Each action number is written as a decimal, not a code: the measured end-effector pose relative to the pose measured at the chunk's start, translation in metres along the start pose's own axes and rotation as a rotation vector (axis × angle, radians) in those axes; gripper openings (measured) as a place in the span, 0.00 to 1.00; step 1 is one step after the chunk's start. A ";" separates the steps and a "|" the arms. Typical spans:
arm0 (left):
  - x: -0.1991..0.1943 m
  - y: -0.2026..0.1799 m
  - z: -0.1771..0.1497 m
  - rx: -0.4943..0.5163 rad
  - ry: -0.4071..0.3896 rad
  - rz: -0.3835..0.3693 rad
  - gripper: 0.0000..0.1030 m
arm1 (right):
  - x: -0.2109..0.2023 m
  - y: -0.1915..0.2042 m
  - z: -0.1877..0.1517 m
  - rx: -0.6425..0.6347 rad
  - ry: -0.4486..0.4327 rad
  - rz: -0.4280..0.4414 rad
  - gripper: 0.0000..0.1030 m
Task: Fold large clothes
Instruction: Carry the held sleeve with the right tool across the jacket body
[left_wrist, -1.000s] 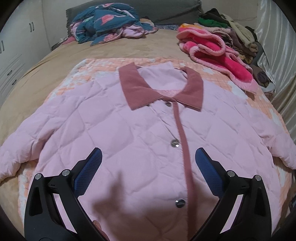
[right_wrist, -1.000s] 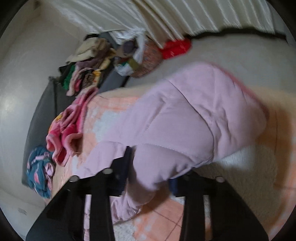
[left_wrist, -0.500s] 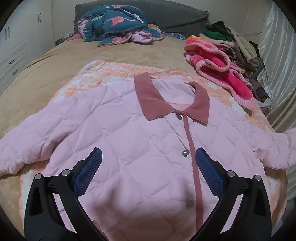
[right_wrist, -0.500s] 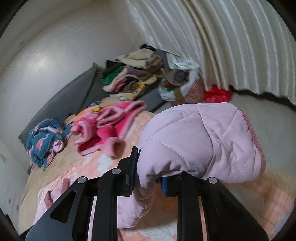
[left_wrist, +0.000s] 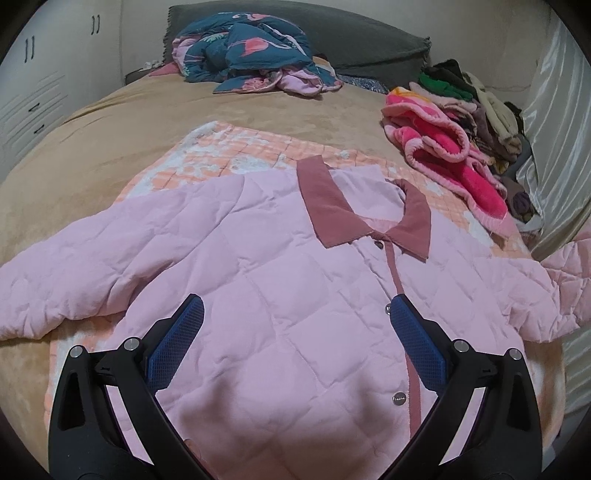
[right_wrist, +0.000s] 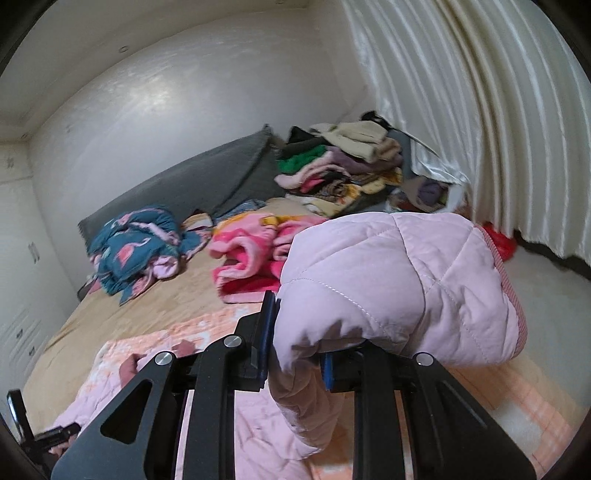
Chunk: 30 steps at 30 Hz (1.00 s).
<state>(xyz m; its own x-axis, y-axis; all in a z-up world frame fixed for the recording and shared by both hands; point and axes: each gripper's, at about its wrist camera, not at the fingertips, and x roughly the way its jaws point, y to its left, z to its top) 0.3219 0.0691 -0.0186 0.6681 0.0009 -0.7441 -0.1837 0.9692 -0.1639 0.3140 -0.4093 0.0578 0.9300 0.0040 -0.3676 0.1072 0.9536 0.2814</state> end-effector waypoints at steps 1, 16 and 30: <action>-0.002 0.001 0.000 -0.001 -0.004 -0.001 0.92 | 0.000 0.006 0.002 -0.011 -0.001 0.007 0.19; -0.013 0.023 0.004 -0.060 -0.034 -0.002 0.92 | 0.012 0.087 0.001 -0.159 0.003 0.100 0.19; -0.008 0.051 0.009 -0.160 -0.011 -0.062 0.92 | 0.038 0.176 -0.033 -0.272 0.042 0.206 0.19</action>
<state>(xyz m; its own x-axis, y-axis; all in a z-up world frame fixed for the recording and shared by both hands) 0.3135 0.1210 -0.0153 0.6894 -0.0545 -0.7223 -0.2535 0.9160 -0.3111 0.3567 -0.2317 0.0644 0.9065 0.2113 -0.3654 -0.1838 0.9769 0.1089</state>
